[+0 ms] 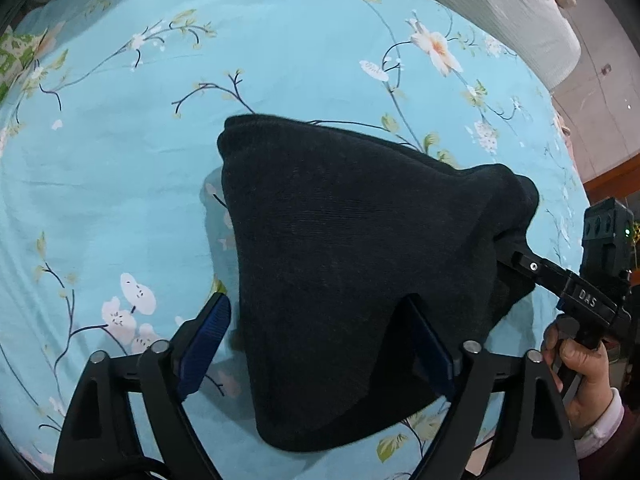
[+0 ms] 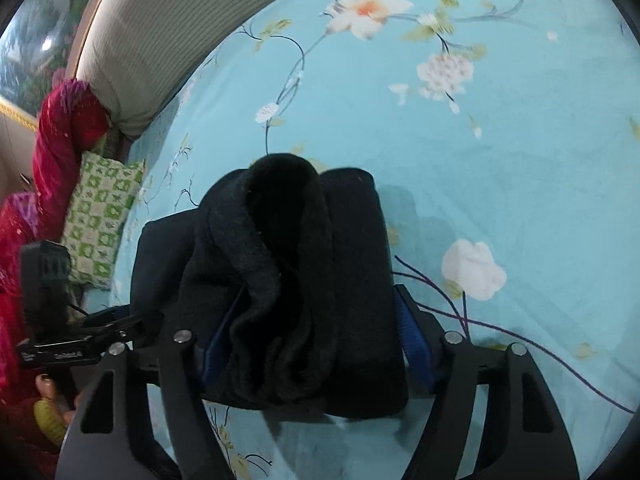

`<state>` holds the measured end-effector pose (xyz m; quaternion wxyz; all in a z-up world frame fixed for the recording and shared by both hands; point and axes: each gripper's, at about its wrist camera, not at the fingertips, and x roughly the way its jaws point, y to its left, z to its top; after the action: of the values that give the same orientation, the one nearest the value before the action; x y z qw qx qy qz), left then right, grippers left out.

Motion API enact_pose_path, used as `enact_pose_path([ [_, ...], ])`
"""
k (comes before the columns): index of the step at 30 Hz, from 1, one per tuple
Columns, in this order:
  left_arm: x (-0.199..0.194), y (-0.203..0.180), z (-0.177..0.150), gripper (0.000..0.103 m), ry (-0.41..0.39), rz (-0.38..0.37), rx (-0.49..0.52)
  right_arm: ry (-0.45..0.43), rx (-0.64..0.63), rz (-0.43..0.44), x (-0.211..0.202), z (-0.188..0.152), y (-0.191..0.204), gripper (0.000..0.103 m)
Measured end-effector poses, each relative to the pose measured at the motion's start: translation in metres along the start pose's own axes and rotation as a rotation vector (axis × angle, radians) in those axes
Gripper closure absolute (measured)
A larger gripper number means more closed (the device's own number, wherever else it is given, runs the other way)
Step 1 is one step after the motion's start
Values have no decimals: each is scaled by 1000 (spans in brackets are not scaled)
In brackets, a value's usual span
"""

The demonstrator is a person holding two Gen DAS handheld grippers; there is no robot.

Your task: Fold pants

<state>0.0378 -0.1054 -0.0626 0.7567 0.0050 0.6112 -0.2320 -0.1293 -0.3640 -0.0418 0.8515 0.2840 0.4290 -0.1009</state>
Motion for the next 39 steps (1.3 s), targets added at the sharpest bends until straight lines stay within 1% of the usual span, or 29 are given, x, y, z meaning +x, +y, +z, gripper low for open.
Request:
enact_pose_path([
  [1,3,2,0,14,4,-7,-6,1,-5,2,0,-1,0,33],
  [3,7,3,0,24,7,-28,-15,3,-17,6,0,0,2,37],
  [4,7,3,0,30,8,-46,-15,5,-22,6,0,0,3,37],
  [6,5,0,0,36,-3,-37,0,7,-30,10,0,0,5,41],
  [8,2,-8,-1,50,-18,-27,33,6,-32,15,0,0,5,44],
  [9,0,-11,-1,54,-23,-22,42,3,-32,21,-2,-1,6,46],
  [11,-6,-19,-2,68,-42,2,73,-1,-39,28,-2,0,6,50],
  [12,-9,-21,-3,72,-49,8,80,-7,-44,33,-4,-1,8,54],
  [13,-12,-22,-3,77,-59,8,81,-13,-49,40,-6,-1,10,56],
  [15,-19,-22,-3,79,-75,-1,74,-34,-68,51,-13,-2,17,61],
  [18,-32,-19,-3,80,-96,-12,59,-54,-89,63,-21,-2,27,63],
  [22,-58,-15,-3,80,-152,5,48,-73,-118,103,-29,5,44,64],
  [26,-83,-2,2,80,-199,29,17,-90,-144,142,-28,17,65,64],
  [28,-93,6,5,80,-217,56,-2,-89,-158,165,-22,26,78,64],
  [31,-103,19,9,80,-239,105,-23,-78,-196,172,-10,36,95,64],
  [37,-110,45,17,80,-261,154,-78,-41,-262,190,18,53,132,64],
  [39,-111,55,18,80,-265,169,-99,-28,-276,197,25,56,138,64],
])
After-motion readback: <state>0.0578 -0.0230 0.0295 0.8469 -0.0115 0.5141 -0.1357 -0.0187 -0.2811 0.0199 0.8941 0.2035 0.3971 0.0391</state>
